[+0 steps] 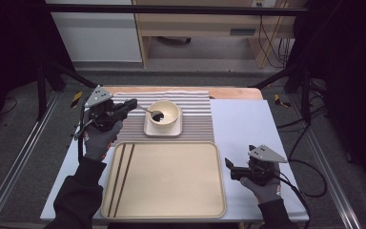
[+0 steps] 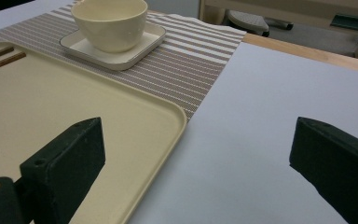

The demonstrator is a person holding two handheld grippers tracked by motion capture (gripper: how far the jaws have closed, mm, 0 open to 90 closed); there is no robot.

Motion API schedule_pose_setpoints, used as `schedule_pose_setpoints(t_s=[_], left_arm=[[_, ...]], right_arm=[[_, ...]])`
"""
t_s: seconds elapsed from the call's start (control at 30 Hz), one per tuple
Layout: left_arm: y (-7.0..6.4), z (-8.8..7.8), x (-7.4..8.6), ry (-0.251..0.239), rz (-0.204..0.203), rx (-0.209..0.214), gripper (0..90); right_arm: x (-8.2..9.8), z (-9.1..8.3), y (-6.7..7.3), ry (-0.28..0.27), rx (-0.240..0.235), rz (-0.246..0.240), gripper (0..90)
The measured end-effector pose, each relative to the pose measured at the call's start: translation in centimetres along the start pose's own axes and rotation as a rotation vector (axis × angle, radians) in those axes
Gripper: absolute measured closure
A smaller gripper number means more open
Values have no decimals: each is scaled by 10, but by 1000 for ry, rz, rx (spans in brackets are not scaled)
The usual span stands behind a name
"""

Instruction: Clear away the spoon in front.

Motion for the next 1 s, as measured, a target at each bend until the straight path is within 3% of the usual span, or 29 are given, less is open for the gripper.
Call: schedule_pose_setpoints(t_s=[0.27, 0.4, 0.7, 1.0], left_arm=[[-26, -24, 4, 6, 36, 25, 885], [-42, -31, 17, 36, 61, 45, 884], [-66, -43, 34, 32, 38, 95, 885], [-79, -42, 53, 52, 22, 123, 884]], right_arm=[[-2, -2, 1, -8, -1, -4, 36], [-3, -2, 2, -10, -7, -5, 35], [-3, -3, 3, -10, -10, -6, 36], [-3, -4, 3, -14, -11, -5, 36]])
Point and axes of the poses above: each handheld gripper's, and its own axes: z roughly forward along the jaws, x roughly out of its underside, y roughly to its left, the point moved 7 cm from there along z, roughly forward along the jaws, and after that the axes turned 6 degrees about z, right-handed, at the moved point
